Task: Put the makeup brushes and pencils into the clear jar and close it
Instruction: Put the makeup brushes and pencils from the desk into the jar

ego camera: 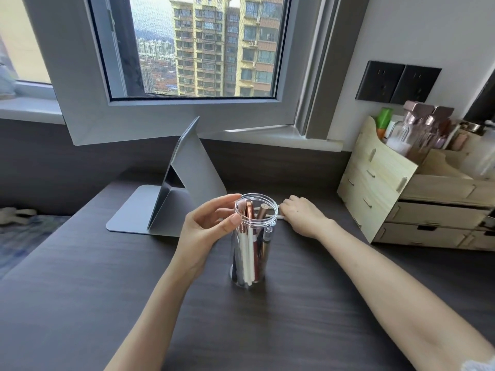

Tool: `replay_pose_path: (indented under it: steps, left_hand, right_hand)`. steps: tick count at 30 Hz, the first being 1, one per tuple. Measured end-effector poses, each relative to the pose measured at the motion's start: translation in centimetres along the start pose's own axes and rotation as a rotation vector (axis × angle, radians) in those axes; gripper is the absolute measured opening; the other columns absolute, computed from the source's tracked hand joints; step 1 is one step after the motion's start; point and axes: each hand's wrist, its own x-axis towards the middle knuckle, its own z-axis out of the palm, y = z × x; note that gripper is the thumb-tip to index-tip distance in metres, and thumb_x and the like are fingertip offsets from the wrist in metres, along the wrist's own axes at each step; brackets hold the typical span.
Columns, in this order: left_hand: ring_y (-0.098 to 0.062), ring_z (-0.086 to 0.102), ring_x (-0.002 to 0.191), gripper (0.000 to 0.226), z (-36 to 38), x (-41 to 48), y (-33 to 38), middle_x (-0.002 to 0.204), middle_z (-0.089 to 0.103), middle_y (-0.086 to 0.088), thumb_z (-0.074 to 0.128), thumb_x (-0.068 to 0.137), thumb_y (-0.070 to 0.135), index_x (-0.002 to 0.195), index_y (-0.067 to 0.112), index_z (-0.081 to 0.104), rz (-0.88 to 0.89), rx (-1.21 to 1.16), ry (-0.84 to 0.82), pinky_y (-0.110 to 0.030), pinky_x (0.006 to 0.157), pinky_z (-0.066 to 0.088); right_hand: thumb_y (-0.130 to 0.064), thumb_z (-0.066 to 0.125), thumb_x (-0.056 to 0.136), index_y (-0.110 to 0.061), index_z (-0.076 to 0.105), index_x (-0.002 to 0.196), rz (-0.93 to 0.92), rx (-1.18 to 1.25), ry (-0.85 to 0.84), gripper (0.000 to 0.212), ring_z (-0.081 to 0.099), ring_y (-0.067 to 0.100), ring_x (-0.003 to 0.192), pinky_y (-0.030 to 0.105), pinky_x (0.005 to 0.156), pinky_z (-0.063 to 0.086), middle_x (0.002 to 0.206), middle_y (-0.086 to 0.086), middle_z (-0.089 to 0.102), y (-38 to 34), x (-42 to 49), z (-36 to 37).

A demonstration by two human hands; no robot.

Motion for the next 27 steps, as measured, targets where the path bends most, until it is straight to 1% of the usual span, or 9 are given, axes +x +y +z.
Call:
replay_pose_path:
  steps: [2,5,7,9,12,15,19,23,27]
  left_hand:
    - [-0.009,0.07,0.083,0.034,0.0,0.0,0.1,0.09,0.077,0.008,0.072,0.064,0.023,0.098,0.024,0.073,0.0,0.001,-0.004,-0.018,0.07,0.053]
    - [-0.009,0.07,0.083,0.032,0.1,0.0,0.1,0.089,0.077,0.008,0.073,0.067,0.019,0.098,0.025,0.073,-0.004,0.008,-0.005,-0.018,0.069,0.053]
    - [-0.01,0.069,0.083,0.034,0.1,0.0,0.1,0.089,0.077,0.007,0.073,0.065,0.024,0.099,0.024,0.072,-0.006,0.008,-0.003,-0.018,0.07,0.053]
    - [-0.01,0.069,0.083,0.036,0.1,-0.1,0.1,0.089,0.077,0.007,0.072,0.064,0.026,0.1,0.023,0.072,-0.004,0.007,-0.001,-0.018,0.07,0.053]
    - [-0.012,0.069,0.084,0.034,0.1,-0.1,0.0,0.09,0.077,0.005,0.074,0.067,0.018,0.101,0.02,0.071,-0.005,0.004,-0.003,-0.019,0.071,0.053]
    - [-0.011,0.069,0.083,0.031,0.1,-0.1,0.0,0.09,0.077,0.006,0.068,0.072,0.01,0.1,0.021,0.071,-0.007,0.011,0.008,-0.019,0.072,0.053]
    - [-0.01,0.07,0.083,0.031,0.2,-0.1,0.1,0.09,0.077,0.006,0.07,0.072,0.007,0.099,0.022,0.072,-0.001,0.004,0.0,-0.019,0.072,0.053]
    - [-0.012,0.07,0.084,0.032,0.0,-0.1,0.1,0.091,0.077,0.005,0.076,0.071,0.012,0.101,0.02,0.071,0.008,0.01,-0.016,-0.02,0.073,0.053]
    - [-0.01,0.069,0.085,0.036,0.0,-0.1,0.0,0.093,0.077,0.006,0.072,0.065,0.024,0.1,0.023,0.072,-0.002,0.004,-0.004,-0.019,0.072,0.053]
  right_hand:
    - [-0.001,0.038,0.09,-0.007,0.05,0.103,0.06,0.107,0.022,0.019,0.054,0.035,0.099,0.039,0.07,0.036,0.106,0.015,0.061,0.1,-1.2,-1.1]
    - [-0.018,0.045,0.094,-0.016,0.052,0.099,0.241,0.471,0.186,0.009,0.061,0.035,0.084,0.039,0.069,0.044,0.093,0.008,0.068,1.5,-3.4,-4.4]
    - [-0.022,0.054,0.092,-0.024,0.061,0.09,0.23,0.721,0.379,0.007,0.06,0.021,0.069,0.036,0.067,0.047,0.076,-0.002,0.067,2.2,-5.4,-7.7]
    - [-0.017,0.062,0.088,-0.028,0.068,0.083,0.136,0.872,0.489,0.012,0.051,0.005,0.057,0.022,0.059,0.043,0.07,-0.008,0.065,2.3,-7.7,-11.8]
    - [-0.014,0.067,0.084,-0.025,0.074,0.082,-0.049,0.691,0.447,0.012,0.054,0.002,0.065,0.01,0.063,0.036,0.077,-0.009,0.066,1.1,-9.9,-16.3]
    - [-0.005,0.063,0.082,-0.017,0.076,0.083,-0.261,0.378,0.444,0.018,0.056,0.012,0.074,0.022,0.07,0.043,0.081,-0.001,0.067,-1.2,-9.5,-17.6]
    - [0.008,0.056,0.076,-0.009,0.074,0.09,-0.434,0.291,0.23,0.029,0.05,0.019,0.085,0.032,0.071,0.048,0.085,-0.002,0.062,-5.0,-7.7,-16.8]
    - [0.007,0.052,0.083,-0.013,0.07,0.102,-0.474,0.521,0.05,0.033,0.059,0.012,0.093,0.023,0.08,0.05,0.098,-0.003,0.068,-5.4,-7.5,-17.2]
    - [0.011,0.046,0.087,-0.008,0.071,0.099,-0.117,0.95,0.252,0.034,0.066,0.005,0.088,0.012,0.084,0.051,0.1,0.008,0.072,-0.8,-4.7,-15.5]
